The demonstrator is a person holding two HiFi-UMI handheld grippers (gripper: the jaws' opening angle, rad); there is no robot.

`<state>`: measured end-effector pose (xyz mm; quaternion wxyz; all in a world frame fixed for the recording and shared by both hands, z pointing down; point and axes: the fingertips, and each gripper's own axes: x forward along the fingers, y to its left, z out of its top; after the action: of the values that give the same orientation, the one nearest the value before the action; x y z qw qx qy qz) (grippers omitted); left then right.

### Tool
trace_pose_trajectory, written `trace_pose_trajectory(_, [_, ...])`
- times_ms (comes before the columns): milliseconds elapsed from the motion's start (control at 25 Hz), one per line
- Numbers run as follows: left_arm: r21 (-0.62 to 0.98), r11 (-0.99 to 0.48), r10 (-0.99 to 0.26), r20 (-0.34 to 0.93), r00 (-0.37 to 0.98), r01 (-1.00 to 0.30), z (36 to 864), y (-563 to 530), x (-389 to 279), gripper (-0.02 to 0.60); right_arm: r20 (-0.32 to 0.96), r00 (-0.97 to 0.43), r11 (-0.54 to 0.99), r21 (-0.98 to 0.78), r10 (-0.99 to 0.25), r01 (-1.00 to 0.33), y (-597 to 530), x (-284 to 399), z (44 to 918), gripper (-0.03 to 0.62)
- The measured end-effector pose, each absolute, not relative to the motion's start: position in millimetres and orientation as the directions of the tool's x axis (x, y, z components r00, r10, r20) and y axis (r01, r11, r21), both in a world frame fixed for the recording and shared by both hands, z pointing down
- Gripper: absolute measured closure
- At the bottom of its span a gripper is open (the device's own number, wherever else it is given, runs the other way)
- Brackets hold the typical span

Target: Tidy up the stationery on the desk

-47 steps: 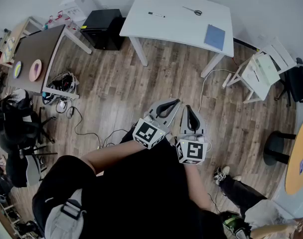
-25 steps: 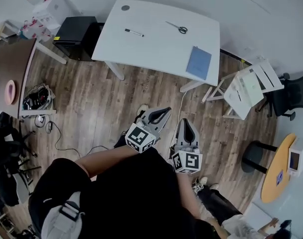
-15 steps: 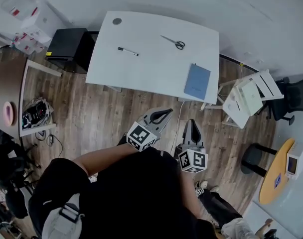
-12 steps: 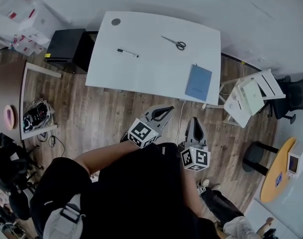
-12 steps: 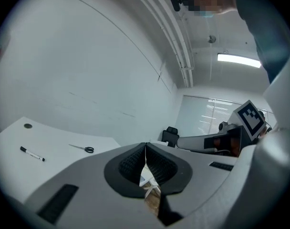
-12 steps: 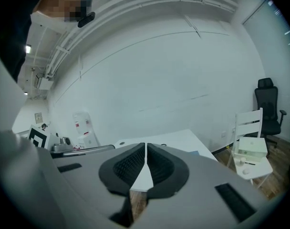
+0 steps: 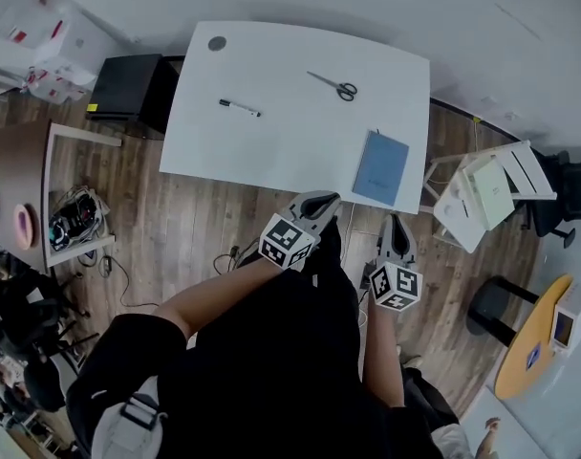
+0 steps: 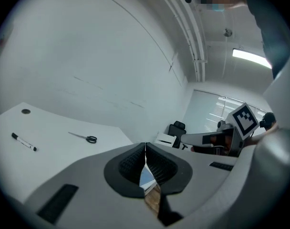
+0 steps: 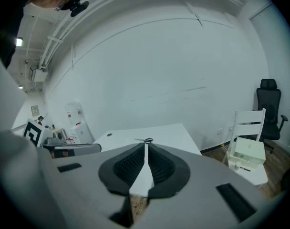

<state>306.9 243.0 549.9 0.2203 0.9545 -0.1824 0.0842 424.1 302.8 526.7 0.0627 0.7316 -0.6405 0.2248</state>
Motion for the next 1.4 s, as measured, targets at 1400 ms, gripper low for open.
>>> trace_pose_trajectory(1400, [0.493,-0.651,-0.086,0.707,0.702,-0.577,785.8,206.1,420.1,0.468,0.805,-0.242,-0.079,-0.335,-0.542,-0.939,234.2,548.3,785.5,0.474])
